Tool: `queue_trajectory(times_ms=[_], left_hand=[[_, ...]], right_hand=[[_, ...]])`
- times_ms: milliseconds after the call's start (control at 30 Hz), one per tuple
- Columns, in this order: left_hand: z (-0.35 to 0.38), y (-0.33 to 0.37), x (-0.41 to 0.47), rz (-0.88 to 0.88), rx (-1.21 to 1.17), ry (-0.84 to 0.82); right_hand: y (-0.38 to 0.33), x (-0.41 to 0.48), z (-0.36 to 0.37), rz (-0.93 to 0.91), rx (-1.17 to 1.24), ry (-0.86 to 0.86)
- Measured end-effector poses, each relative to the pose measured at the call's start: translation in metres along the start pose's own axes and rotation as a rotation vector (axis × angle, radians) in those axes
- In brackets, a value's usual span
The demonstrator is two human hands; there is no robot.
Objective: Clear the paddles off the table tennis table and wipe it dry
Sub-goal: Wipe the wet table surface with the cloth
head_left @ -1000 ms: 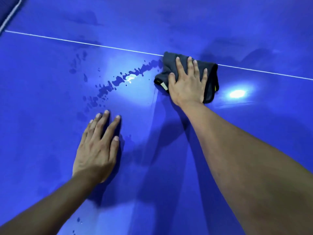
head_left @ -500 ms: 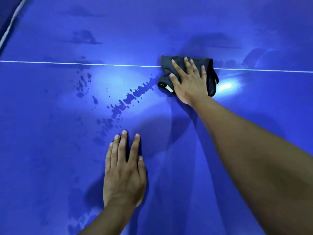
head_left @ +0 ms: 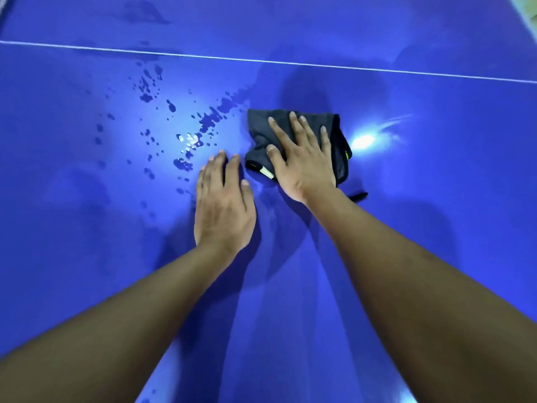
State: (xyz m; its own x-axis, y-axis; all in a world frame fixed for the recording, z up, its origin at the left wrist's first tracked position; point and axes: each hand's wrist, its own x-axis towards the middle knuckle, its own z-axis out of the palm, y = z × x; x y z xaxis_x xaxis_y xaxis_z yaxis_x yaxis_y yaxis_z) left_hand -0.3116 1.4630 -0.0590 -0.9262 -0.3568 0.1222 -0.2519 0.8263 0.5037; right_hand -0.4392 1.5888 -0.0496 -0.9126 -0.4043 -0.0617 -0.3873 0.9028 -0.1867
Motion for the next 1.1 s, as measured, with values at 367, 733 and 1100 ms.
queue_trajectory(times_ms=[367,733,1100], left_hand=[[-0.05,-0.028,-0.178,0.201,0.132,-0.098],[-0.092,-0.059,-0.376,0.214,0.186,-0.107],[-0.095,-0.068,-0.394,0.158,0.143,-0.14]], right_hand=[[-0.028,-0.2,0.015,-0.028,0.044,-0.006],[-0.067,-0.409,0.044,-0.015,0.058,0.078],[-0.086,-0.454,0.049,0.03,0.001,0.118]])
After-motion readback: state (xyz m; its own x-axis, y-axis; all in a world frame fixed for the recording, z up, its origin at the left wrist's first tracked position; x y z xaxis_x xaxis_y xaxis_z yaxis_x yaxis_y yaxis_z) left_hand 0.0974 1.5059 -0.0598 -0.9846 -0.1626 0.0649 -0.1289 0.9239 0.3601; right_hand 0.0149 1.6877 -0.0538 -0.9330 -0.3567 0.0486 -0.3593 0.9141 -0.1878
